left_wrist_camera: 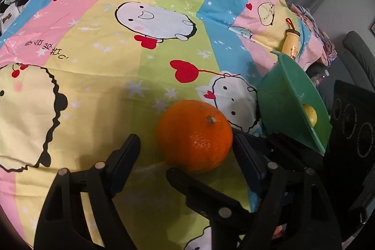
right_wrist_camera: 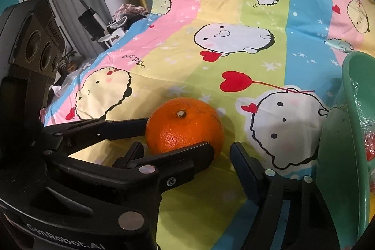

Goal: Organize fruits
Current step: 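Close the left and right grippers around the tangerine from opposite sides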

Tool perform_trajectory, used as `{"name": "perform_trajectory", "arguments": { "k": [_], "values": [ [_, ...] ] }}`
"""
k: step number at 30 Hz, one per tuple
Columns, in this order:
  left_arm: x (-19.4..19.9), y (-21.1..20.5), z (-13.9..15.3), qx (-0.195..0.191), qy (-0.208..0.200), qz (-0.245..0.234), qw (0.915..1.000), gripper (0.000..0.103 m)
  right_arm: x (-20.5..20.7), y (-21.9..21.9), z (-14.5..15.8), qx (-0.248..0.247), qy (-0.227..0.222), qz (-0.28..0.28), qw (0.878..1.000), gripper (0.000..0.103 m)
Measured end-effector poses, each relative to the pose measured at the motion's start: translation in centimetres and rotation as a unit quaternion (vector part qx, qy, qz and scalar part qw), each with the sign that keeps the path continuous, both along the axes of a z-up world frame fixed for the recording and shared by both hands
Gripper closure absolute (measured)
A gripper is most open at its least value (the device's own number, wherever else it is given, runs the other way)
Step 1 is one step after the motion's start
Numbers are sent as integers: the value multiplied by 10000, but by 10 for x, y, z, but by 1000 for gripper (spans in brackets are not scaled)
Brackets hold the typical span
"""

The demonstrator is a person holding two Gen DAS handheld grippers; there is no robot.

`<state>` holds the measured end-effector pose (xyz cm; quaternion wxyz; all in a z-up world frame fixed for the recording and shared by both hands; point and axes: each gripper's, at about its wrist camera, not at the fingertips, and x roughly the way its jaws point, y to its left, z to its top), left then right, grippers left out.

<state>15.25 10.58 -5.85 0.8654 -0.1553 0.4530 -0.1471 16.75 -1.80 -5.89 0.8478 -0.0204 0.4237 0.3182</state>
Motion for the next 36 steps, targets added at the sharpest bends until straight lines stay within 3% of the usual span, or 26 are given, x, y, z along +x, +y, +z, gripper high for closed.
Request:
{"name": "perform_trajectory", "arguments": {
  "k": [11,12,36],
  "values": [
    [2,-3,-2,-126,19,-83,9999,36,4,3,-5,-66,6,-1,10000,31],
    [2,-4,-2,-120,23,-94,9999,36,4,3,-5,-56,9,40,10000,35],
    [-7,-5,2,-42,-87,-26,9999,36,-9,2,1,-19,-113,111,9999,36]
  ]
}}
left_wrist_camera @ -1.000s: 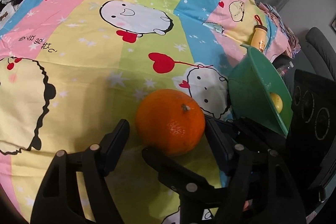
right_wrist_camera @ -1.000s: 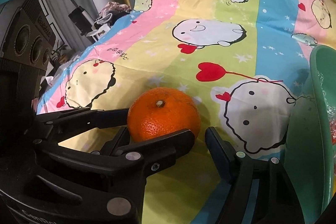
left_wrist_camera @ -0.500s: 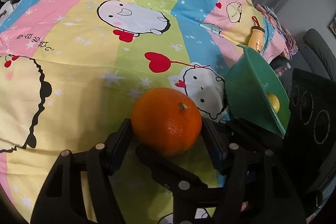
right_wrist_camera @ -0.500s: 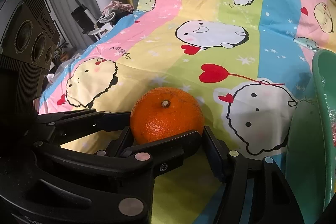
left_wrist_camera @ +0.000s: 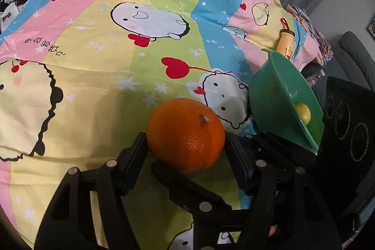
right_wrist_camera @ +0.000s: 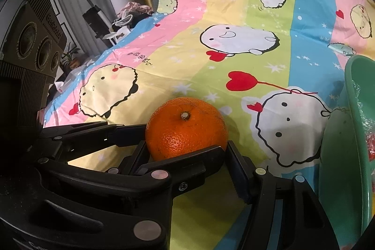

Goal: Organize fruits
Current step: 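Close the left and right grippers around the tangerine from opposite sides, then lift the tangerine with both grippers and carry it over the basin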

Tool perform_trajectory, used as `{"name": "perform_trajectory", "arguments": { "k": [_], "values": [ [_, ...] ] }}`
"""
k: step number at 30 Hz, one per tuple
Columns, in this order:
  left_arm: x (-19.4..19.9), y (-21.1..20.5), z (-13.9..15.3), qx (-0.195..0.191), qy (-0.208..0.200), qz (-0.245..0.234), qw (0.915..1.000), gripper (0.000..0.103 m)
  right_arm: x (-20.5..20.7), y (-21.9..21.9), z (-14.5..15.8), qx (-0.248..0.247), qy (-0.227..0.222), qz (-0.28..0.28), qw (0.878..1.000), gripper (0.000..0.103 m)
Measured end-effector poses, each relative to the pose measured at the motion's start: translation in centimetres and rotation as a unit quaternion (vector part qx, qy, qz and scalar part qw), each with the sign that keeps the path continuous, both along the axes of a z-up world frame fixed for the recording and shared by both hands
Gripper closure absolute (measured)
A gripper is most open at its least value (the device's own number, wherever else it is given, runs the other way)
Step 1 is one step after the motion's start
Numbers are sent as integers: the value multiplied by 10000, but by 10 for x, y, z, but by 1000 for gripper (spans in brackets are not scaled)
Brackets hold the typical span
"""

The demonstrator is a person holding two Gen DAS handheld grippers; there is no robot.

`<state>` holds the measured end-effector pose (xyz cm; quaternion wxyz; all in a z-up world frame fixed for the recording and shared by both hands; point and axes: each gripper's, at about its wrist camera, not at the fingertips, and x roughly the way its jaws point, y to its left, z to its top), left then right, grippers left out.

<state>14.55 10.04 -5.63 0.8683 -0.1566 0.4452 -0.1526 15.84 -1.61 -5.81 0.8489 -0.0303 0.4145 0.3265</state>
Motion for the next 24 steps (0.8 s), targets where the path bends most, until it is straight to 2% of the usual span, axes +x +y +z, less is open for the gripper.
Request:
{"name": "perform_trajectory", "arguments": {
  "k": [24],
  "values": [
    [-37,-19,26,194,-263,-6,9995,36,-37,-18,21,196,-265,-2,9995,36]
  ]
}}
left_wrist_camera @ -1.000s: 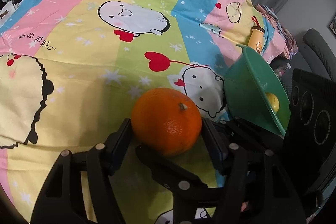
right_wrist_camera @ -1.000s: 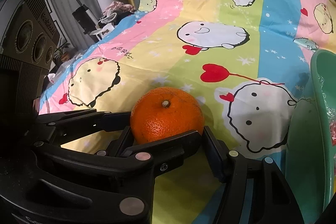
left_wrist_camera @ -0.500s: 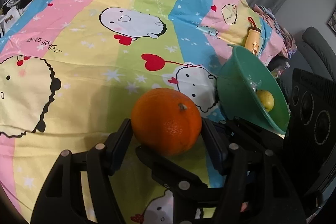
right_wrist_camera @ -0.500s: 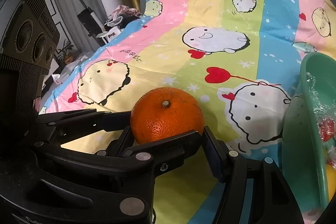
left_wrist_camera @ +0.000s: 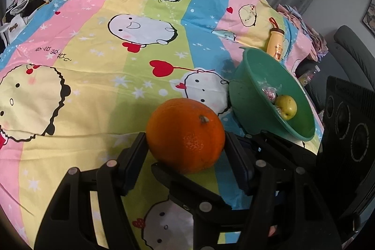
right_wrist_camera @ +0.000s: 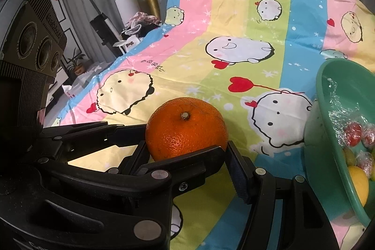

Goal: Organize fruits
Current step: 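Lift the tangerine with both grippers and carry it over the basin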

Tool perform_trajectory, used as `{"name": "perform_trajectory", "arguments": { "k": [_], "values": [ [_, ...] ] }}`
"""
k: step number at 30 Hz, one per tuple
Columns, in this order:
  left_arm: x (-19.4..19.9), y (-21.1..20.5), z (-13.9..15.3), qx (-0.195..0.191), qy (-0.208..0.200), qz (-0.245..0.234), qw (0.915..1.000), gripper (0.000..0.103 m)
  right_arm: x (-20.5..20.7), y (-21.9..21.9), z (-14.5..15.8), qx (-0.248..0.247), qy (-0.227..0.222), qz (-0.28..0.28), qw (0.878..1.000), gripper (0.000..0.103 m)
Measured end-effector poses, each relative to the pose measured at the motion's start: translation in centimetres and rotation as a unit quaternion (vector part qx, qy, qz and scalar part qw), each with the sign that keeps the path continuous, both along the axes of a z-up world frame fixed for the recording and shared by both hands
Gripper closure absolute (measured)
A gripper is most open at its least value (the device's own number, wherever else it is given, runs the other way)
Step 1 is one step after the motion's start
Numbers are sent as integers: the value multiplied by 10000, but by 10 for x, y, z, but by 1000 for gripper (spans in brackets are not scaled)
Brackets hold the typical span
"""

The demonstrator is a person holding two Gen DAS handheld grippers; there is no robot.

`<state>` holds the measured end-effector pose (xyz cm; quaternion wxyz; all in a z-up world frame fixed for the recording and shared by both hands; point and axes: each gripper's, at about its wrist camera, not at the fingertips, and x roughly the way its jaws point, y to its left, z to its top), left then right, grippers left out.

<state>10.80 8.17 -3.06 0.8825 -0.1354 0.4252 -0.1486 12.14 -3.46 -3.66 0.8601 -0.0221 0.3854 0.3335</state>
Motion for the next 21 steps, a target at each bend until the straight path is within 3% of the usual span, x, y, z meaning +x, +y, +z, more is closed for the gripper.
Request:
{"name": "perform_trajectory", "arguments": {
  "k": [21],
  "values": [
    [-29,-35,28,285,-335,-163,9989,36,-34,-32,26,174,-345,-103,9992,36]
  ]
}}
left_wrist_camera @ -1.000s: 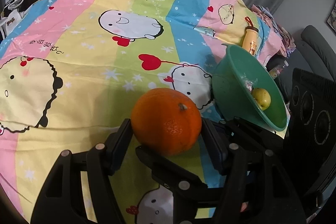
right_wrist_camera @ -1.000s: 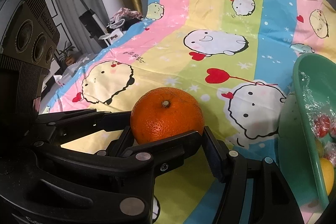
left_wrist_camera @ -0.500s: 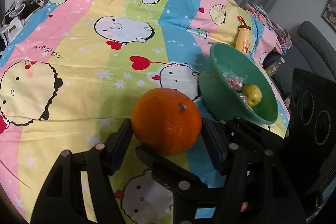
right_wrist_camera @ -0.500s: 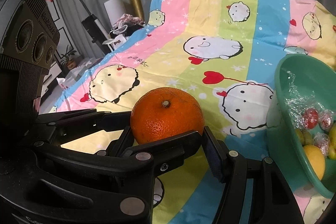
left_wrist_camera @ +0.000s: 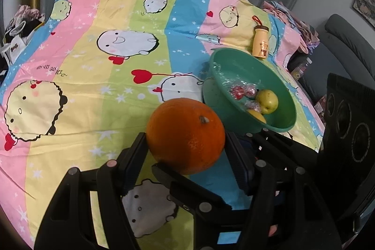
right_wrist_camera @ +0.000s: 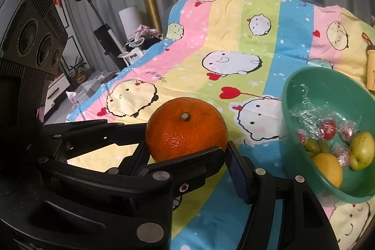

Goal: Organize fruits
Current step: 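Lift the tangerine with both grippers and carry it over the basin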

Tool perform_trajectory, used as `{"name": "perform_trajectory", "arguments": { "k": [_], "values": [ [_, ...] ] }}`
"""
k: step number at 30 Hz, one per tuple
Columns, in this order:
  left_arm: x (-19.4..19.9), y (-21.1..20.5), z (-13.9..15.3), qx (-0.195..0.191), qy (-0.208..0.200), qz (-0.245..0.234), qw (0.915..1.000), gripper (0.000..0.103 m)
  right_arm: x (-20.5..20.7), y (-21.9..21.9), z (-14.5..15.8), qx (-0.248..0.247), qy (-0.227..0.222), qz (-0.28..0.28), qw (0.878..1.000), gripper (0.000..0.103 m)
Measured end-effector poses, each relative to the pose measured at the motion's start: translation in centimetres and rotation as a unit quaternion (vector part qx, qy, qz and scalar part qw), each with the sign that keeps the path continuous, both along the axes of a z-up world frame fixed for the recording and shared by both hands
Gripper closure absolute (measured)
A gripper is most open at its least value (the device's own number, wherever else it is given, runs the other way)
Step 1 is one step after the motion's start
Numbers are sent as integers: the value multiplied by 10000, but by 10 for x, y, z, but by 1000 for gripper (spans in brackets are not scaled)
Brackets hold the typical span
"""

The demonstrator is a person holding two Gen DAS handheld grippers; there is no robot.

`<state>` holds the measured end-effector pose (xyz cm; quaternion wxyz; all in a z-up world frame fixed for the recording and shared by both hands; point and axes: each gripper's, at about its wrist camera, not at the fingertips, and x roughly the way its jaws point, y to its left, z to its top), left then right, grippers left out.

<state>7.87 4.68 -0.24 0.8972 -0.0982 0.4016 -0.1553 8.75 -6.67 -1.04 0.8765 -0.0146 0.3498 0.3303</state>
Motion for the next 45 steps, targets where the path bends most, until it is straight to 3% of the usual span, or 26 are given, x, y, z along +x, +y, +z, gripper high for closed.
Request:
{"name": "perform_trajectory", "arguments": {
  "k": [23,45],
  "values": [
    [-7,-68,36,226,-346,-416,9983,36,-13,-69,29,217,-360,-398,9983,36],
    [16,-129,57,475,-551,-813,9940,36,8,-133,43,483,-556,-787,9942,36]
  ]
}}
